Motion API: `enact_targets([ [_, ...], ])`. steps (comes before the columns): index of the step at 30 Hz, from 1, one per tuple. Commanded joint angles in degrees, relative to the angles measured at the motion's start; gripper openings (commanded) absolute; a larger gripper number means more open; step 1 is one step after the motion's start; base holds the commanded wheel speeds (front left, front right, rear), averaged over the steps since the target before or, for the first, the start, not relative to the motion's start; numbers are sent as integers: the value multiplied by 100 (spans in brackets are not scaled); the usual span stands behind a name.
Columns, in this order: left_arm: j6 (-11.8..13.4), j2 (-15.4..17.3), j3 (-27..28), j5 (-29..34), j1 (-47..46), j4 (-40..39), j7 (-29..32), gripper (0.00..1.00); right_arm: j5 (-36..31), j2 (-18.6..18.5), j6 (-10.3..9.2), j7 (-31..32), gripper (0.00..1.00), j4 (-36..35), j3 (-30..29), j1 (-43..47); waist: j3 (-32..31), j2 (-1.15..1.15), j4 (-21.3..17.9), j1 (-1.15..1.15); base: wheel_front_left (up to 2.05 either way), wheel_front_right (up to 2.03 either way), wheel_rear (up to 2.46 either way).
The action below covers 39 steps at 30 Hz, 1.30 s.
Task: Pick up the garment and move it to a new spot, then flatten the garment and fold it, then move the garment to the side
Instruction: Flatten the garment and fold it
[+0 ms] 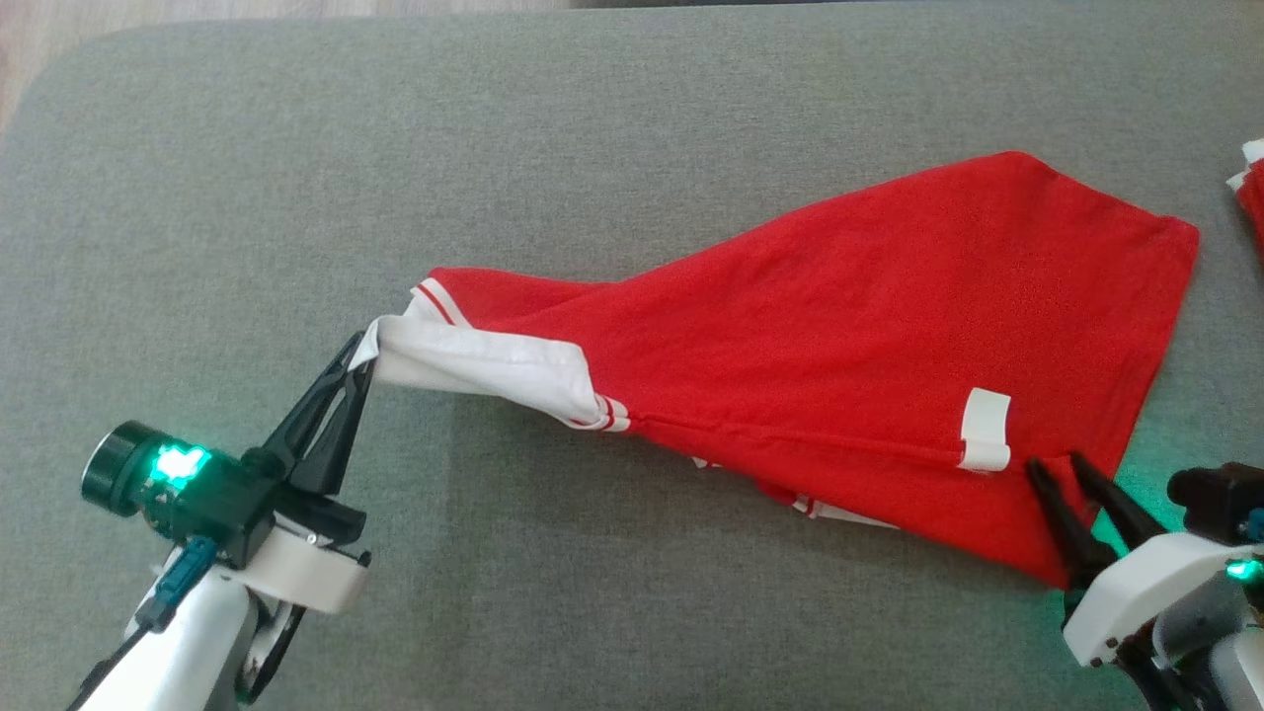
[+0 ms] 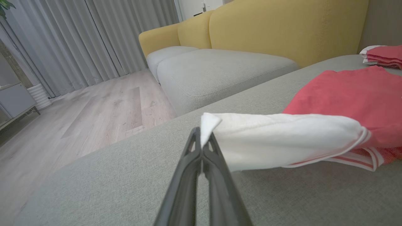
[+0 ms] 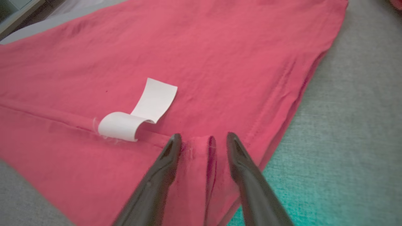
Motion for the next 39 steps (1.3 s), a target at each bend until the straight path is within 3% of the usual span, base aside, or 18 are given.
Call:
enact_targets([
  [1,-48,132,324,47,-270,-96,-13,0,-16,-128,-4,54,27,-101,96,-54,8,0,28,-1,0,0,0],
  [2,-61,125,339,59,-277,-82,-13,0,-16,-136,-4,45,0,-103,97,-54,10,0,35,-1,0,0,0],
  [9,-72,121,493,182,-266,-130,-13,0,-77,-200,-4,-418,0,-377,-226,-3,-165,0,1,-1,0,0,0],
  [18,-218,392,929,87,-374,-776,-12,0,-200,-717,-4,-988,0,-1602,-879,70,-758,0,-205,-1,0,0,0],
  [28,-578,1139,1198,-259,-1961,-1949,802,0,-314,-1557,-4,-195,0,-3035,-1703,-1236,-1318,0,-477,-1,0,0,0],
  [33,-666,1435,1092,-643,-3178,-2001,1296,0,-291,-1746,-4,190,0,-2842,-1613,-2598,-1150,0,-518,-1,0,0,0],
  [39,-686,1494,594,-1115,-4388,-870,1873,0,-289,-1456,-4,345,0,-1626,-722,-4350,-620,0,-435,-1,0,0,0],
])
